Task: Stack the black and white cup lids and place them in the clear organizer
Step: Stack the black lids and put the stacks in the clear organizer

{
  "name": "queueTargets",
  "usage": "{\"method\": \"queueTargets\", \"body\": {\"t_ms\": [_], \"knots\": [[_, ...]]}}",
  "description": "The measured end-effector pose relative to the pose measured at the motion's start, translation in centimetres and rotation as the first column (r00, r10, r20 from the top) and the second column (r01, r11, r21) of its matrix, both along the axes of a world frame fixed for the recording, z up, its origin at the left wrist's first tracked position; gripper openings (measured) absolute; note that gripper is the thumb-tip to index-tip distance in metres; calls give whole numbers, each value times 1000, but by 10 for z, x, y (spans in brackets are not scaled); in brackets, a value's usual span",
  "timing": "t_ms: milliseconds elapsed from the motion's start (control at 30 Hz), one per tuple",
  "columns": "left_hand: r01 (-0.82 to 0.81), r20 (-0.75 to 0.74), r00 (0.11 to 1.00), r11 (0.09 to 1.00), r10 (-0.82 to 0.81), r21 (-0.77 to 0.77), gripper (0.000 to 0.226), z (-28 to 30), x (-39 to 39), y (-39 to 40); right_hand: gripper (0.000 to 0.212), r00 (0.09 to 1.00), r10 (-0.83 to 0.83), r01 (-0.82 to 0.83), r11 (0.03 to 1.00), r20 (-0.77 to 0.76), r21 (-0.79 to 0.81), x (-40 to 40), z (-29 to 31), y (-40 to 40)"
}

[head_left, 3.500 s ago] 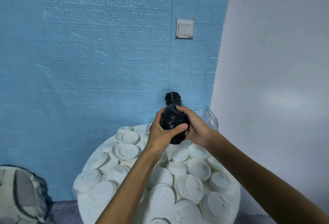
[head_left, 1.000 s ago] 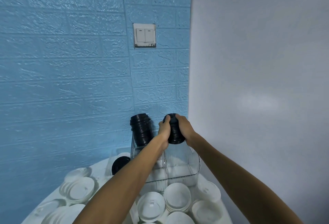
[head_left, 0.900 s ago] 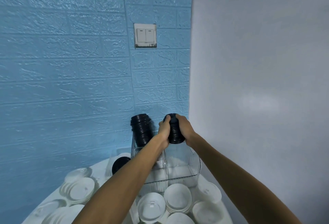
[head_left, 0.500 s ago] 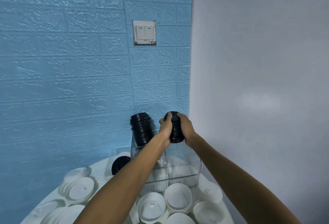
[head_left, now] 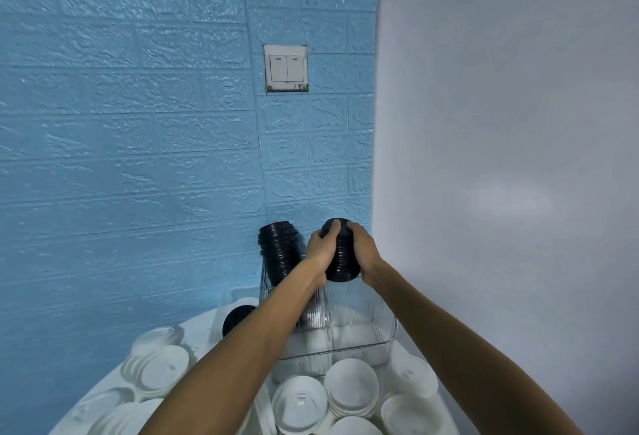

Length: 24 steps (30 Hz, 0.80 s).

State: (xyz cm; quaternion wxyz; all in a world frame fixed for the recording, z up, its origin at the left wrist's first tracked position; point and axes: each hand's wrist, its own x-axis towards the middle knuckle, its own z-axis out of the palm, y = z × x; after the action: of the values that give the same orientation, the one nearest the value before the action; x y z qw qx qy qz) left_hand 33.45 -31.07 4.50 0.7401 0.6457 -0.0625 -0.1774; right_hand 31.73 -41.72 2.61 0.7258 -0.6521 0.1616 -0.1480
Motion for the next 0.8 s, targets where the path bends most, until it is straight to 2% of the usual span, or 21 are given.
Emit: {"method": "queueTargets", "body": {"t_ms": [167,400,800], "knots": [[-33,39,999,999,32,35,54,-2,1,0,41,1000,9,-9,999,4,-34,2,-2,-4],[-71,41,997,995,68,65,54,1,0,-6,57,1000,0,-3,996,-28,-90,3,-1,-5],[-106,102,990,989,95,106,51,3,3,-7,61,1000,-2,1,997,-9,-75,9,-2,-3]]}}
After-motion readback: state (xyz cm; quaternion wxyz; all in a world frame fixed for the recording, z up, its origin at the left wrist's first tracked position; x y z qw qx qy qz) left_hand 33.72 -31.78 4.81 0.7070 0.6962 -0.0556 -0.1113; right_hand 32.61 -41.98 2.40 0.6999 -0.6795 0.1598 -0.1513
